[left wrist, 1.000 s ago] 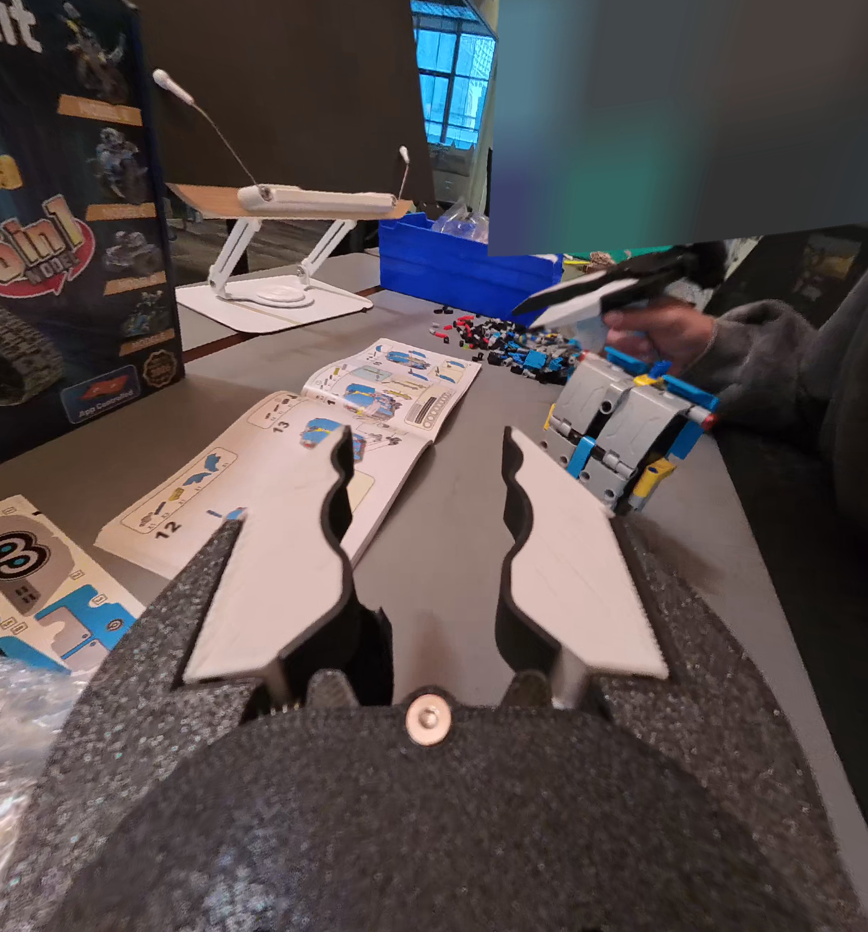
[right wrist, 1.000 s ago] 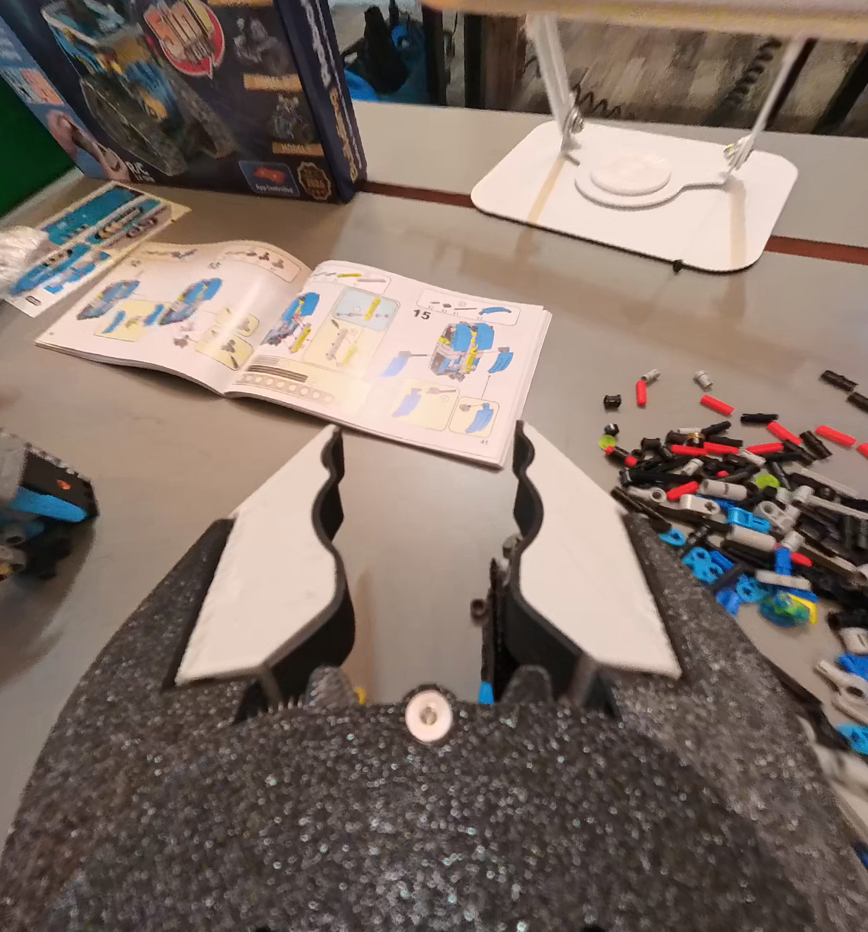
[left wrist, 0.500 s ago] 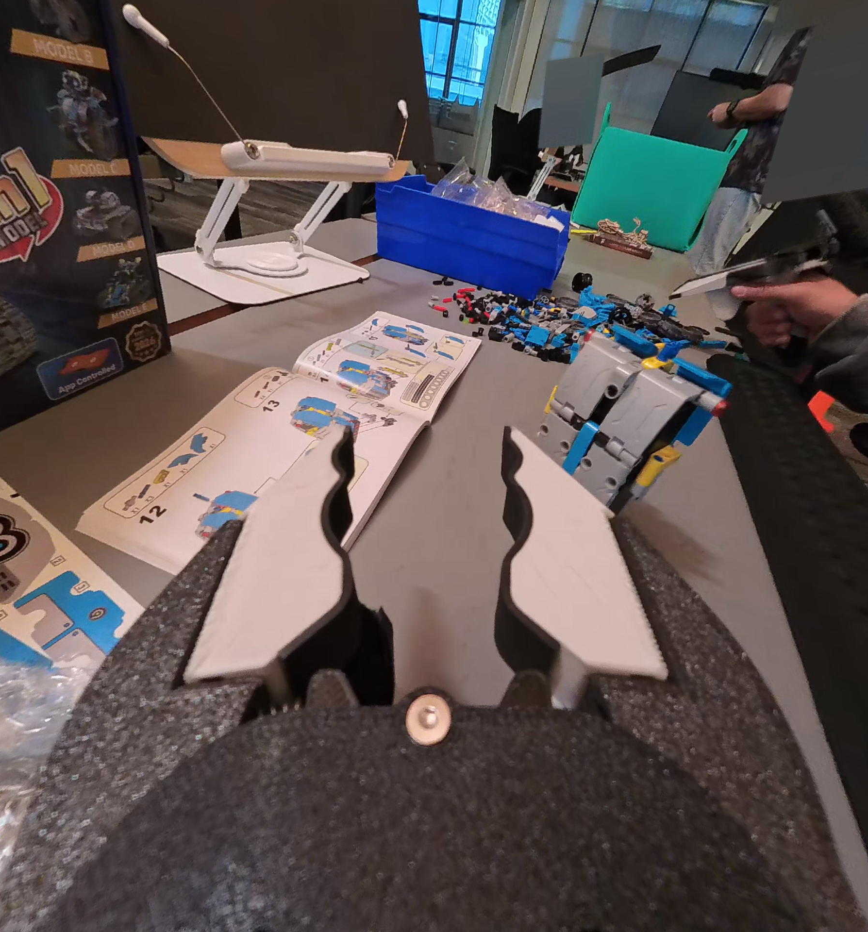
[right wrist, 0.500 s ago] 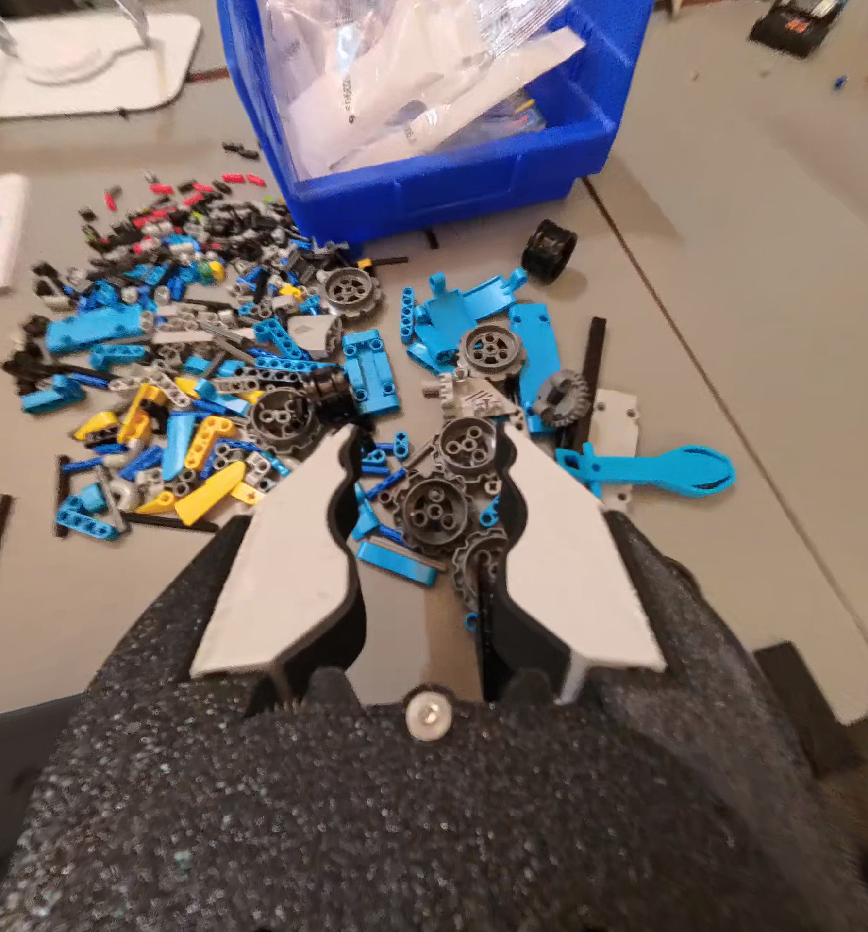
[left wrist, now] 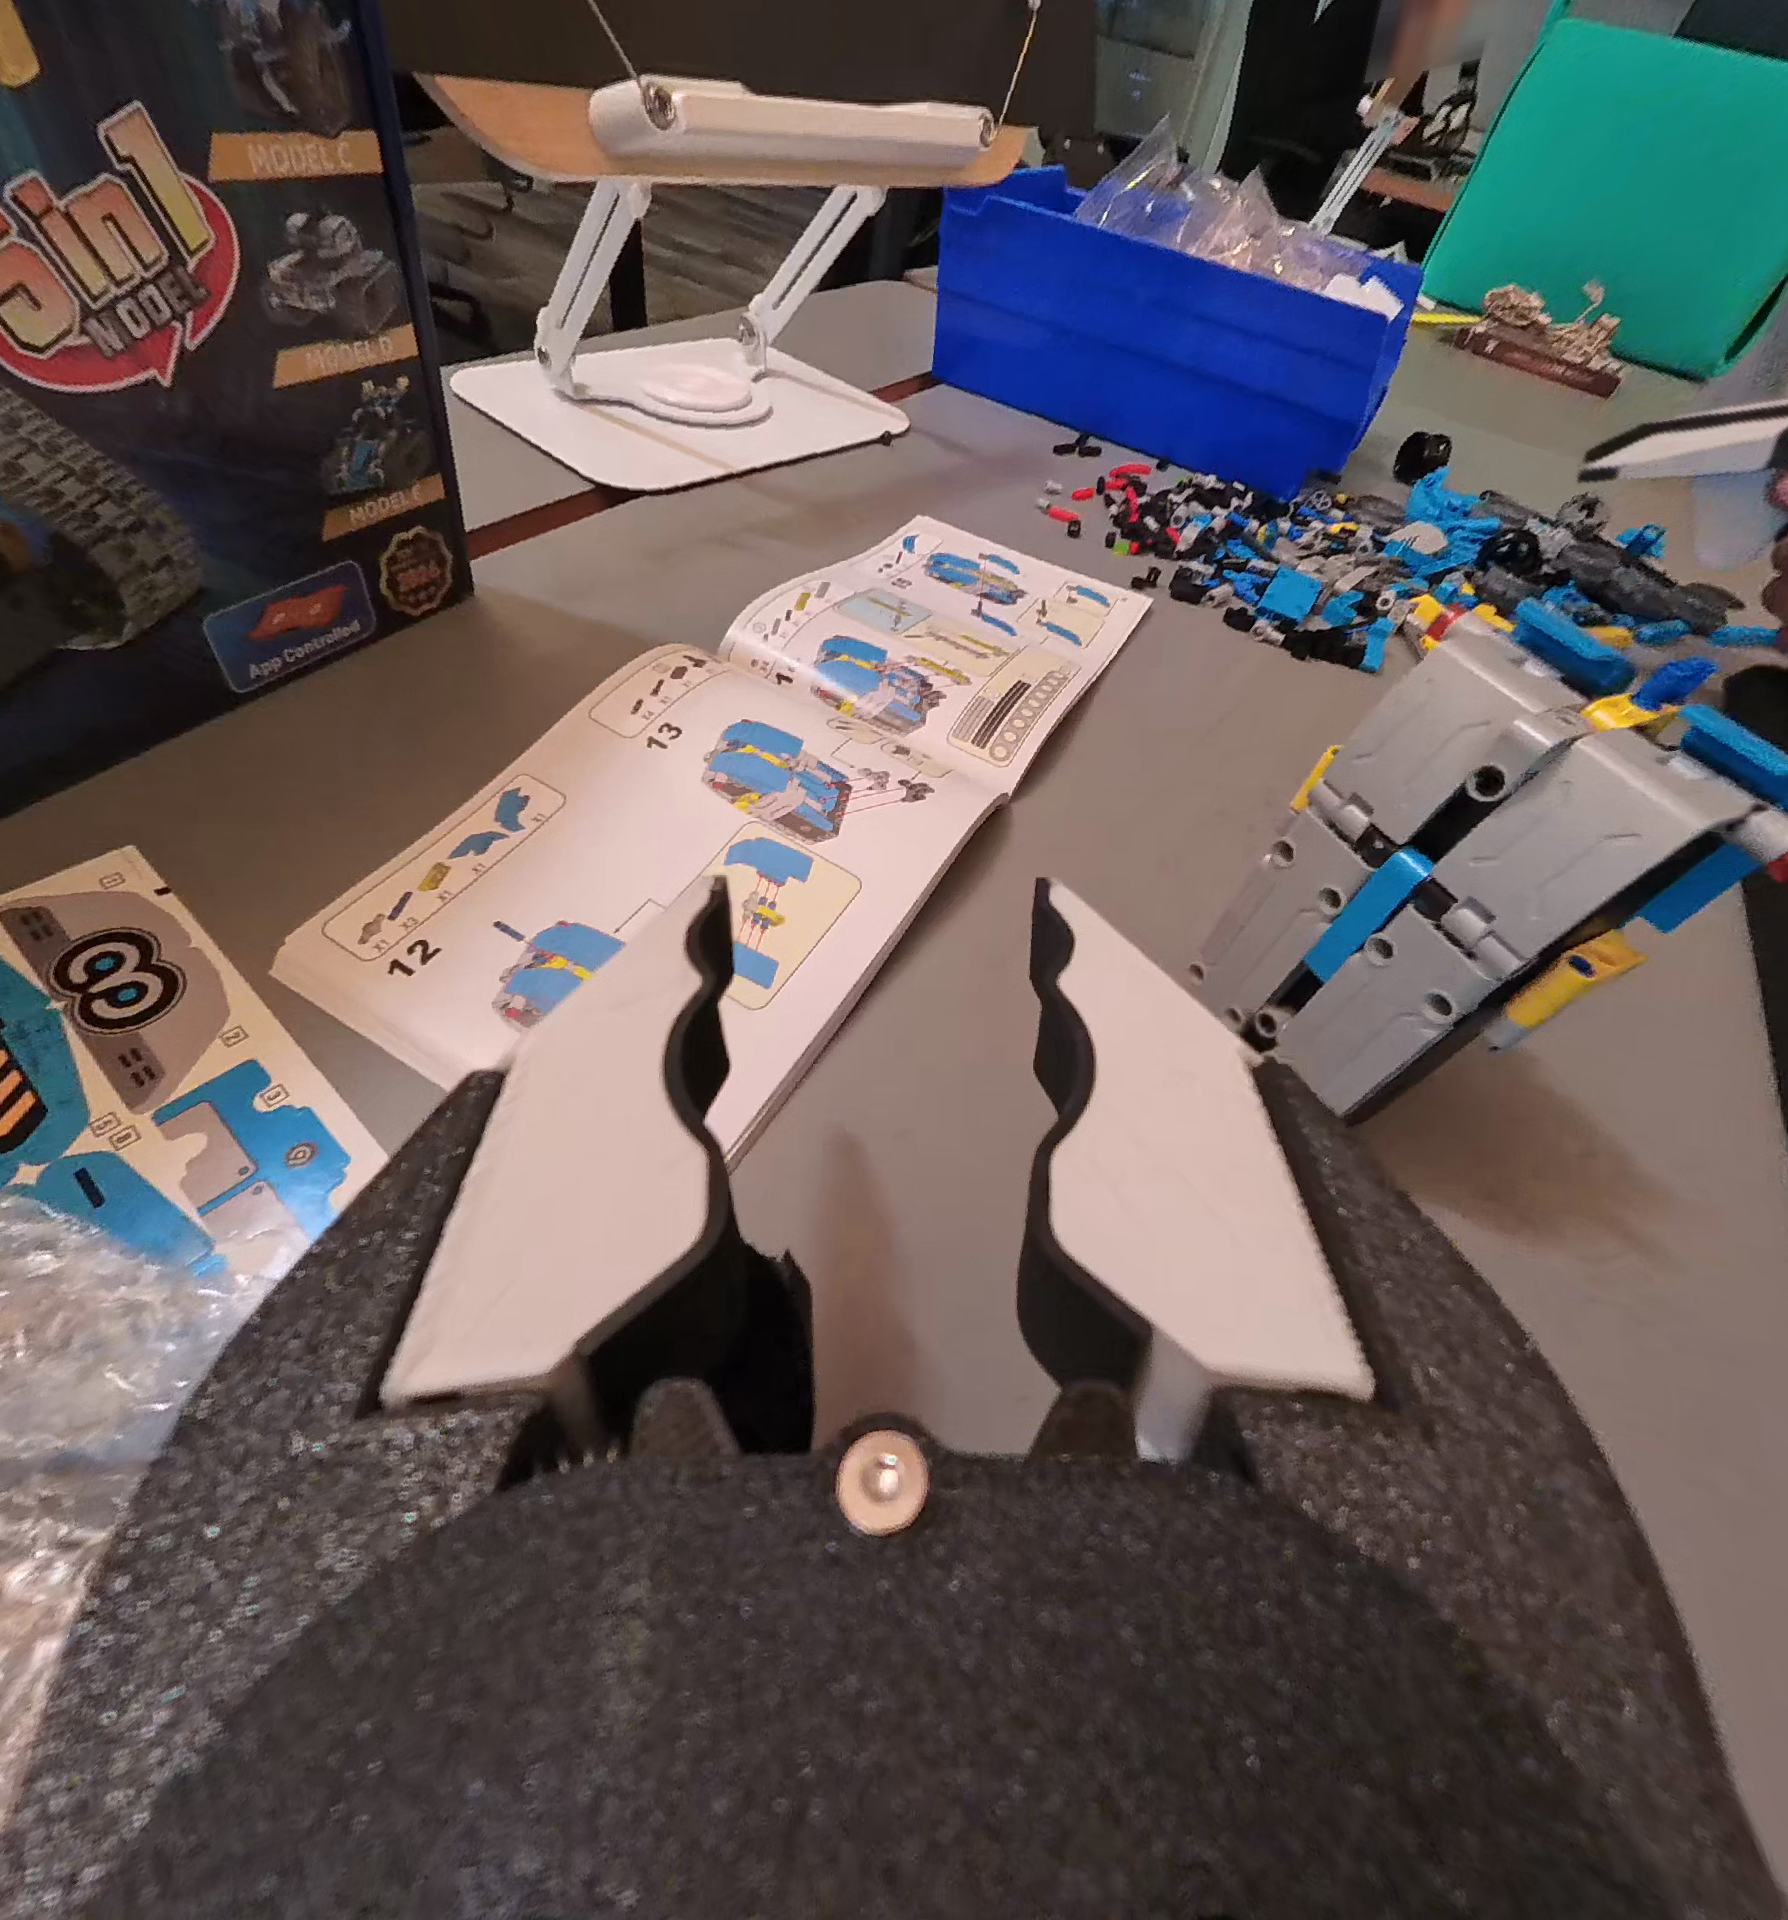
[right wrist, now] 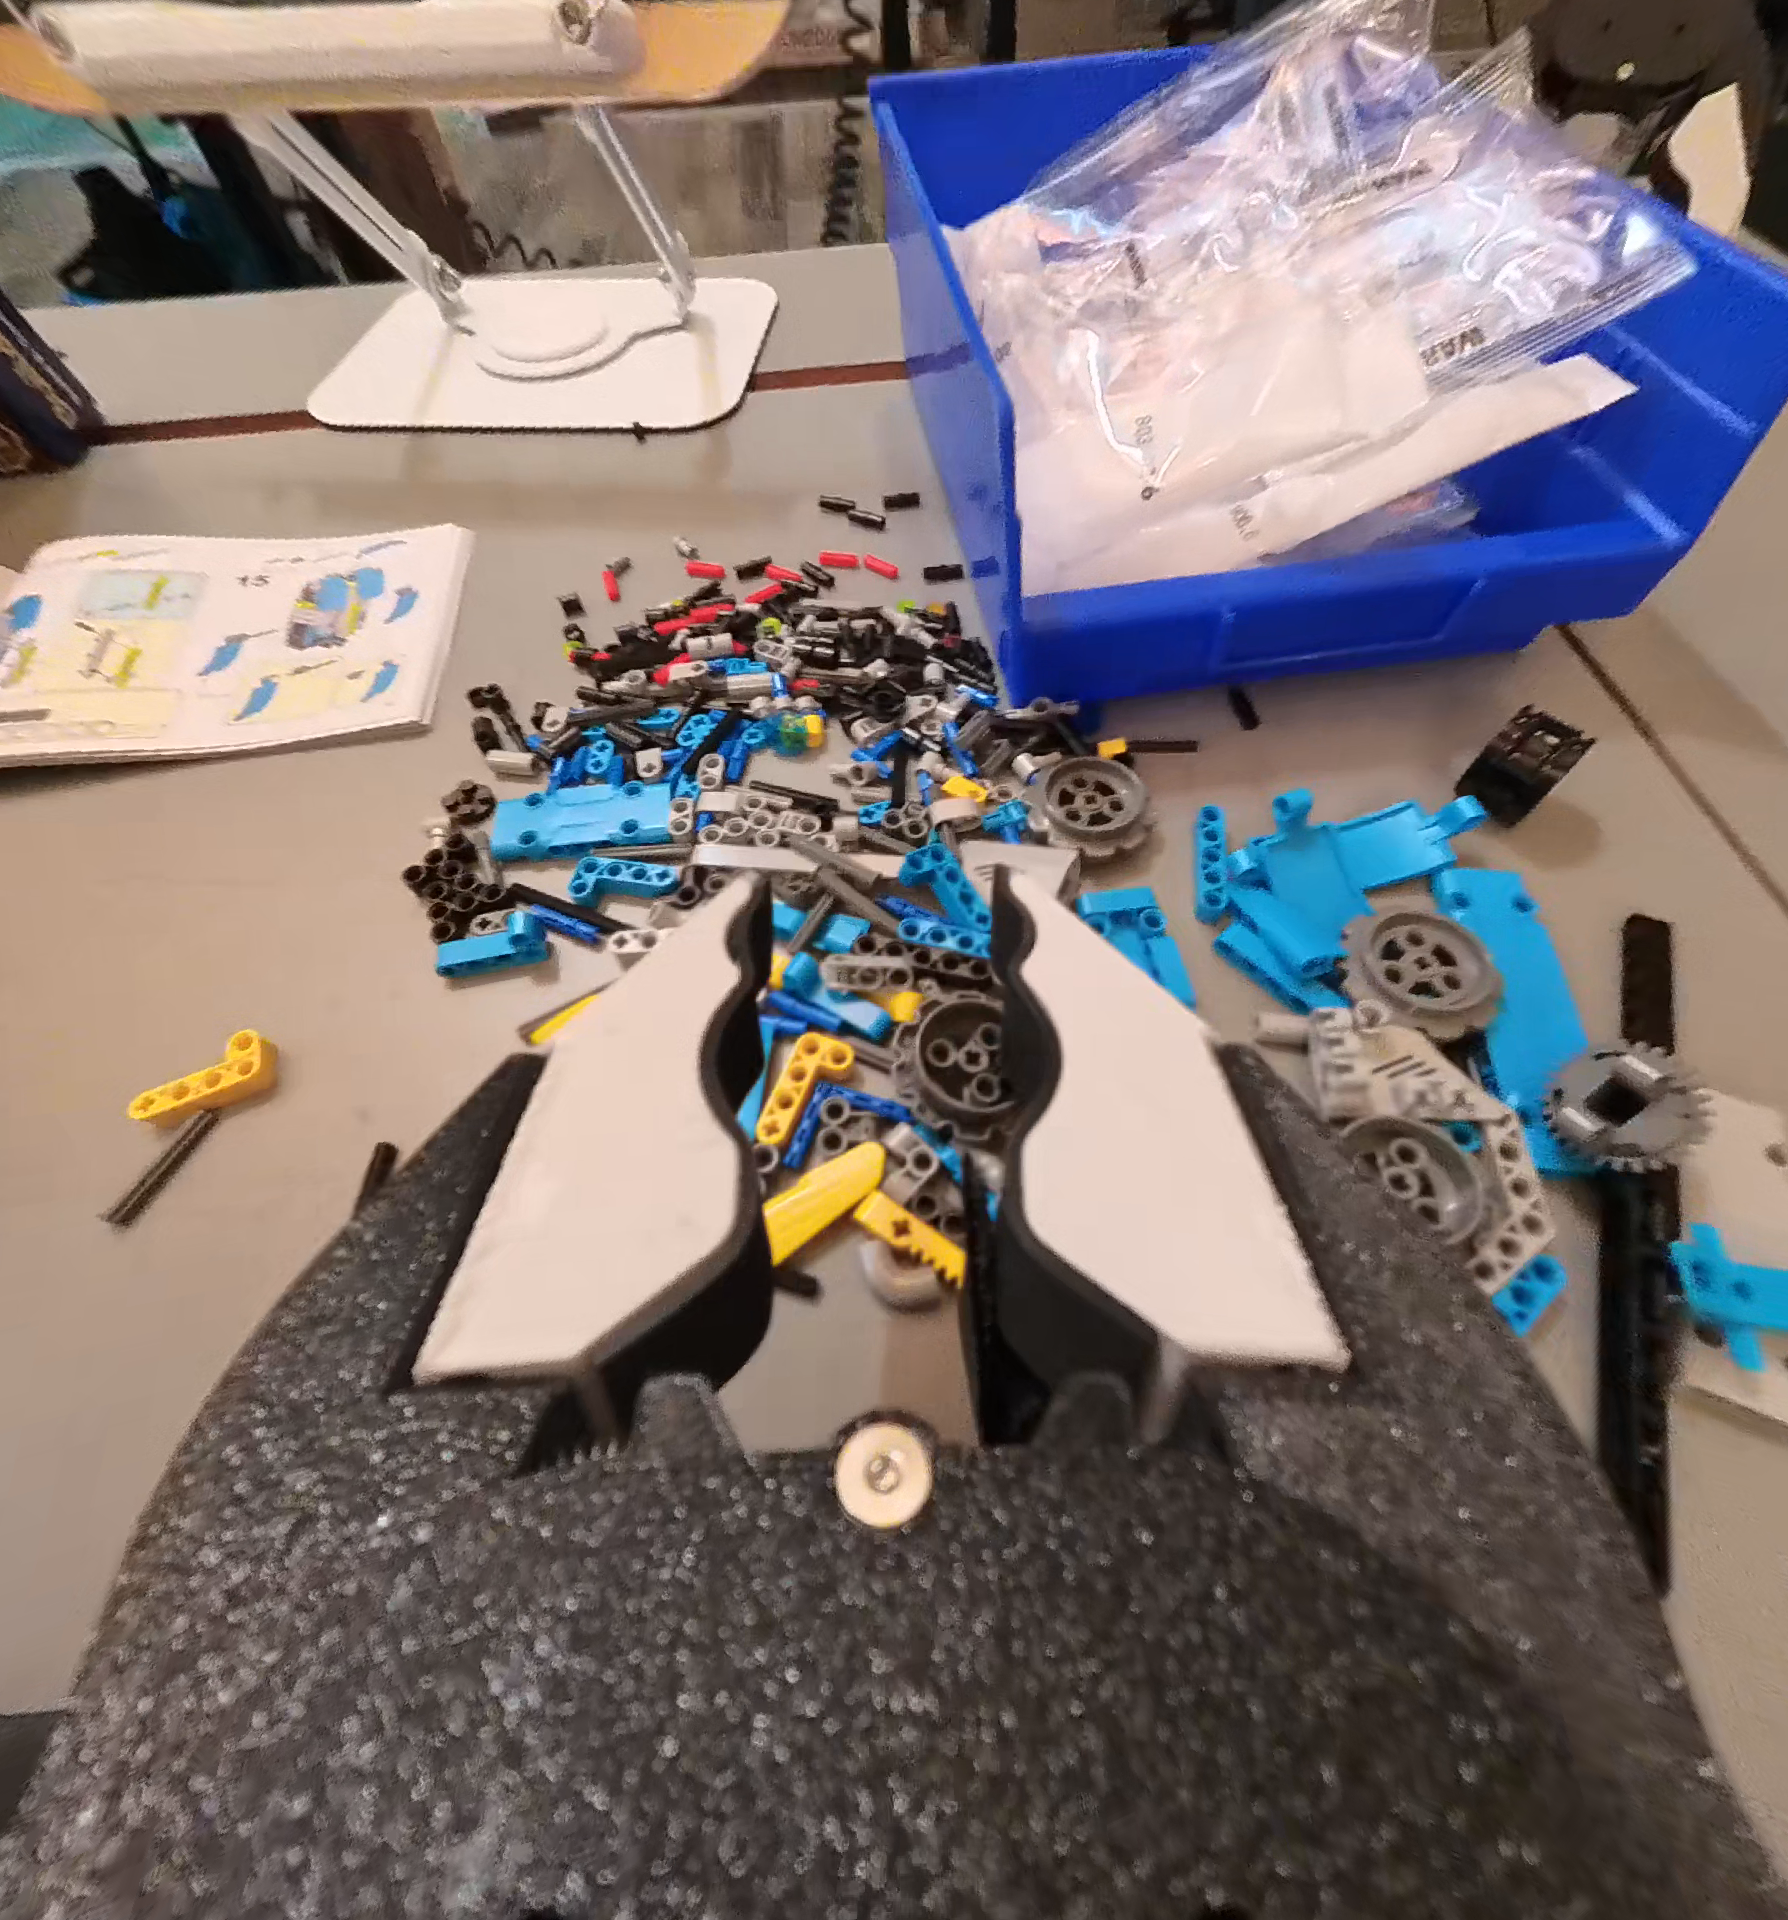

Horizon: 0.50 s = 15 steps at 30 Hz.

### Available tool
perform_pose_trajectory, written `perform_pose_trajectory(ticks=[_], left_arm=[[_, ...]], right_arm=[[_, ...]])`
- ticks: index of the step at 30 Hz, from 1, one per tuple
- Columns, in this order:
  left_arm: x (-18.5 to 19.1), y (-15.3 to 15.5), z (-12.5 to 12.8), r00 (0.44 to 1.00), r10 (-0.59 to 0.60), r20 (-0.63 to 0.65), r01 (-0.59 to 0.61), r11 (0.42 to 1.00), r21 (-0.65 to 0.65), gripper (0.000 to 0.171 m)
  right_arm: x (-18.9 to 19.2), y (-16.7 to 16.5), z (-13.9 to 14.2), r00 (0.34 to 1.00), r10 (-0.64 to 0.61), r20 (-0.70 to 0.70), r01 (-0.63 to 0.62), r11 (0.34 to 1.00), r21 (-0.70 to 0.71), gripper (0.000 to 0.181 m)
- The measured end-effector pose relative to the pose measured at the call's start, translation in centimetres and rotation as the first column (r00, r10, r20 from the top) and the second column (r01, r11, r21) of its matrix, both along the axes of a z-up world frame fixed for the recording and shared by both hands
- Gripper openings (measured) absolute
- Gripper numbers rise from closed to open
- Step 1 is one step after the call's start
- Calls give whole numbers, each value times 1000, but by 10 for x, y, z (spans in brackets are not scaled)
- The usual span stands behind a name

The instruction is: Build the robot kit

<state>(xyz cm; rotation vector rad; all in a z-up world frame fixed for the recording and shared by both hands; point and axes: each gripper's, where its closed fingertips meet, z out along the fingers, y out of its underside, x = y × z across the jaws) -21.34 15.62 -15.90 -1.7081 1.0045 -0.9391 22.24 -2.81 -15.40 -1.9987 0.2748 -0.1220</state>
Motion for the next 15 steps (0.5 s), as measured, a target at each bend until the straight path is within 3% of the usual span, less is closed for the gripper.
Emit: perform_pose_trajectory(ticks=[6, 15], left_arm=[[2, -2, -3, 1000, -4, -28, 5, 1000, 17, 58], [3, -4, -3, 999, -5, -40, 6, 999, 36, 58]], right_arm=[[2, -10, 17, 999, -24, 25, 23, 999, 42, 41], [5, -7, -4, 998, -55, 26, 56, 998, -18, 44]])
